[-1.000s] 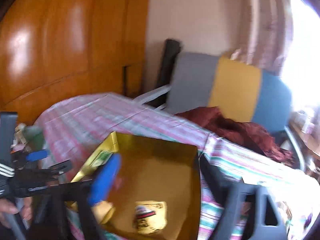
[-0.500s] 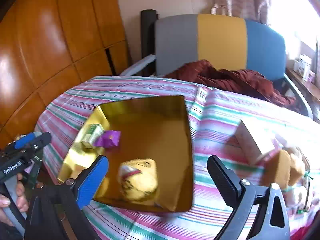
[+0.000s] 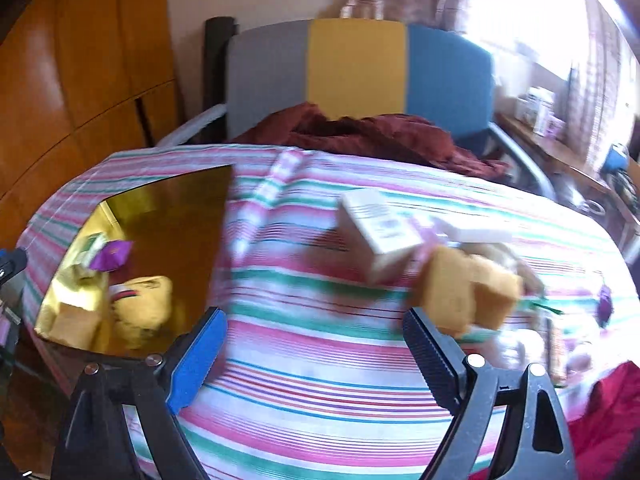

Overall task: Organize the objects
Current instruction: 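Move both grippers back from the tray to the remaining objects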

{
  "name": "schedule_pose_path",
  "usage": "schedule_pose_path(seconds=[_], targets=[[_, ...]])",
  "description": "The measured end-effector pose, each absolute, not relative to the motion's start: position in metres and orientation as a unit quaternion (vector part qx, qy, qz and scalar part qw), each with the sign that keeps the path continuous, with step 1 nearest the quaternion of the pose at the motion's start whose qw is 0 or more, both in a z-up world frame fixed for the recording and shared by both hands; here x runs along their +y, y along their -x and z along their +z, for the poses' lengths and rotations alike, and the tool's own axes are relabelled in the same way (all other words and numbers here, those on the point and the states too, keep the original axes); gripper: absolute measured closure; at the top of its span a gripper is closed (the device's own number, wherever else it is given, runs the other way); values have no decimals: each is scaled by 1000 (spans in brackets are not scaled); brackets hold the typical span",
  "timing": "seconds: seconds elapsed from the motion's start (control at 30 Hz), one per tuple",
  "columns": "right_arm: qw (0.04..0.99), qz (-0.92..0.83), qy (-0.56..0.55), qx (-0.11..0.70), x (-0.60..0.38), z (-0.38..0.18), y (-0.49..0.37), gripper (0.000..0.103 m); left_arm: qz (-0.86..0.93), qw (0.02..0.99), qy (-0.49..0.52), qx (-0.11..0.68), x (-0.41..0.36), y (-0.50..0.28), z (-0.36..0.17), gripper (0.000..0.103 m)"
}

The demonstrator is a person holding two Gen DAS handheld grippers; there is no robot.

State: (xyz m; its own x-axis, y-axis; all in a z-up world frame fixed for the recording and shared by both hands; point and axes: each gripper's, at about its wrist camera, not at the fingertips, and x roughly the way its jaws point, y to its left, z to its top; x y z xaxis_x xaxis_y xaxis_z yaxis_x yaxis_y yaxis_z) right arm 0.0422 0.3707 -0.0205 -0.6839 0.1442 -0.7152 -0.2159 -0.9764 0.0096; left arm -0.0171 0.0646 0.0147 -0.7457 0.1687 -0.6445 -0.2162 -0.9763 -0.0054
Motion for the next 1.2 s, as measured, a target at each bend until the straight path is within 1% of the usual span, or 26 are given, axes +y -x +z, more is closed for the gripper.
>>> schedule_pose_path(seconds=[0.3, 0.47, 0.8, 0.93, 1.2], targets=[[170, 912, 365, 84, 440, 0, -60, 12, 928, 138, 338, 68, 103, 12, 18, 10], [207, 906, 353, 107, 478, 7, -68, 12, 921, 176, 337, 81, 128, 8, 20, 10], [291, 871, 319, 234, 573, -4, -105, 12, 888, 270, 361, 97, 192, 4, 20, 10], [286, 854, 310, 305, 594, -17, -117, 13, 865, 302, 386, 104, 223, 4, 11, 11], [277, 848, 296, 341, 603, -22, -125, 14, 837, 353, 393, 141, 287, -8, -3, 11]])
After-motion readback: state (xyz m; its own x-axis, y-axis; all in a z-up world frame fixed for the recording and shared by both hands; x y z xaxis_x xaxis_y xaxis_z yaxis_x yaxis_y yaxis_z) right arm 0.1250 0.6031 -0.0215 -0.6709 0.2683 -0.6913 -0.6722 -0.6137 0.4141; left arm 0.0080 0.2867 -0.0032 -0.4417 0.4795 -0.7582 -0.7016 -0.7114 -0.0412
